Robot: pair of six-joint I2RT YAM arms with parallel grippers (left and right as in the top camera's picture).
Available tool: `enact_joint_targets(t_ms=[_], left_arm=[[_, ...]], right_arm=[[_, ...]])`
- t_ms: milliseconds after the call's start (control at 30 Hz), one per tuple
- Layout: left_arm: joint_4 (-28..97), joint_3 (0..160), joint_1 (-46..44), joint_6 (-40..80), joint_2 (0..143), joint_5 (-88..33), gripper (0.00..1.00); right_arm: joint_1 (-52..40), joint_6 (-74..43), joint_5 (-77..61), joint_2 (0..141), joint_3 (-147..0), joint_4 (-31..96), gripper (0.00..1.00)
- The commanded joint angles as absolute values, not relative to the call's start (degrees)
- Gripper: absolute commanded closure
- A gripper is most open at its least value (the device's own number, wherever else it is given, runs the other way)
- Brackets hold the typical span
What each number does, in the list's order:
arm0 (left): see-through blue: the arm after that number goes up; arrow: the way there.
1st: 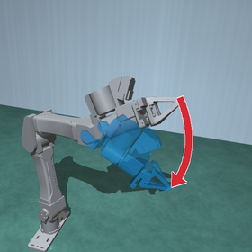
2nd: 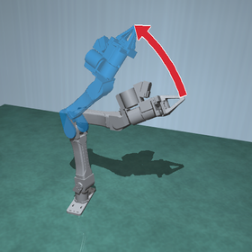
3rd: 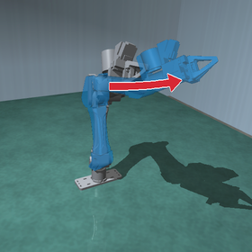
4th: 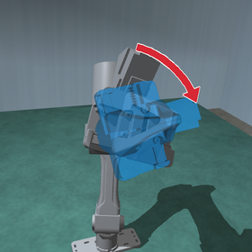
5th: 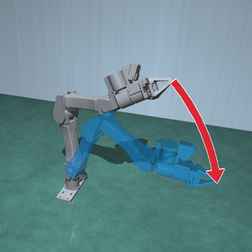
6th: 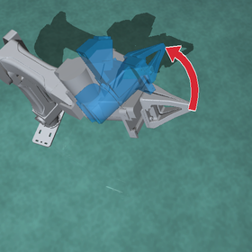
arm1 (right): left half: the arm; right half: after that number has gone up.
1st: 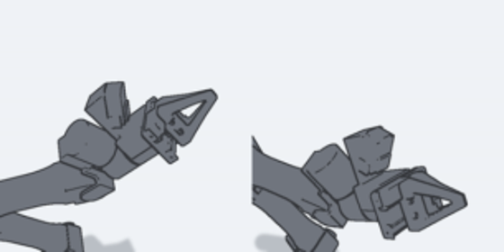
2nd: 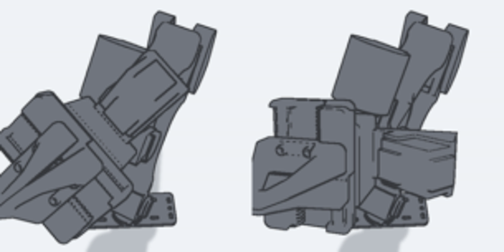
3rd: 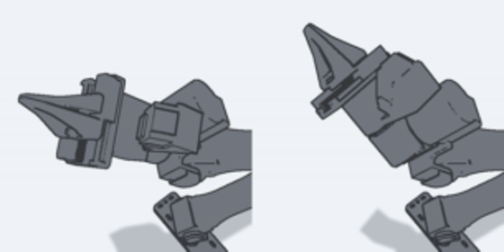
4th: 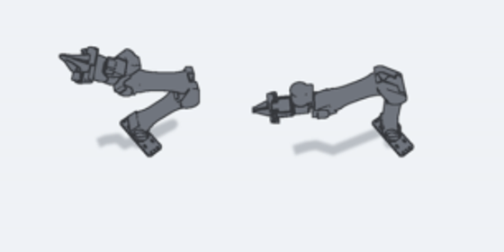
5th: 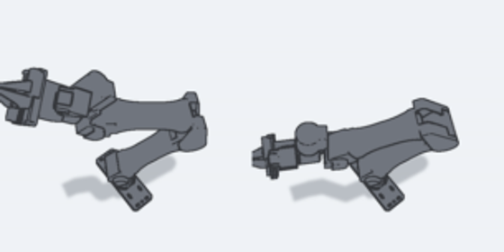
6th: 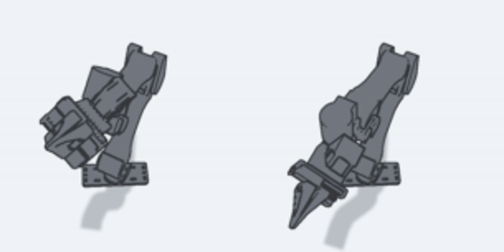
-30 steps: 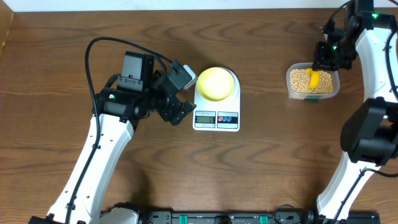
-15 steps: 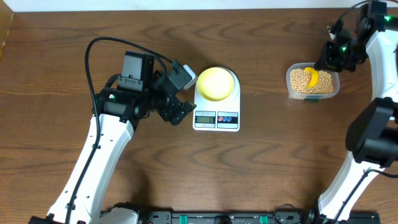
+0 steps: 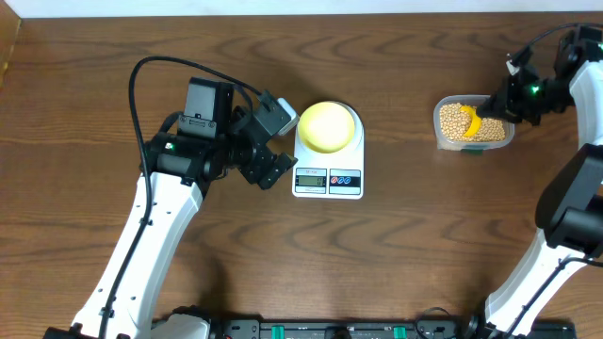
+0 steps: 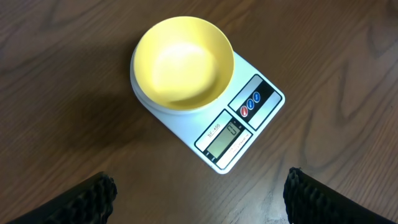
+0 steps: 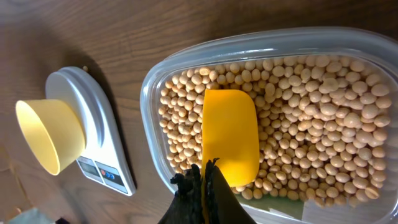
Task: Scoop item into bowl and weigh 50g on scale
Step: 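Lower the scoop into the soybeans and drag it to scoop beans, then lift the filled scoop out of the tub and carry it left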
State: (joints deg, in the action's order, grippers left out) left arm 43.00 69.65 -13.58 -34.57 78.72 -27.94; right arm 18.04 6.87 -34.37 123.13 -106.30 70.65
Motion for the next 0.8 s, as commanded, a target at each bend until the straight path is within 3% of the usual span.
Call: enact_joint_targets(t_ms=[0, 767], left_arm=[[42.8, 68.7, -13.3, -35.2, 78.3, -27.6, 0.12], [42.8, 68.7, -13.3, -35.2, 78.3, -27.6, 0.12]], right_arm=[[18.8, 9.6, -39.3, 123.9, -105.6, 70.8, 0.99], [26.7, 14.5, -54.5, 123.9, -105.5, 72.3, 0.99]])
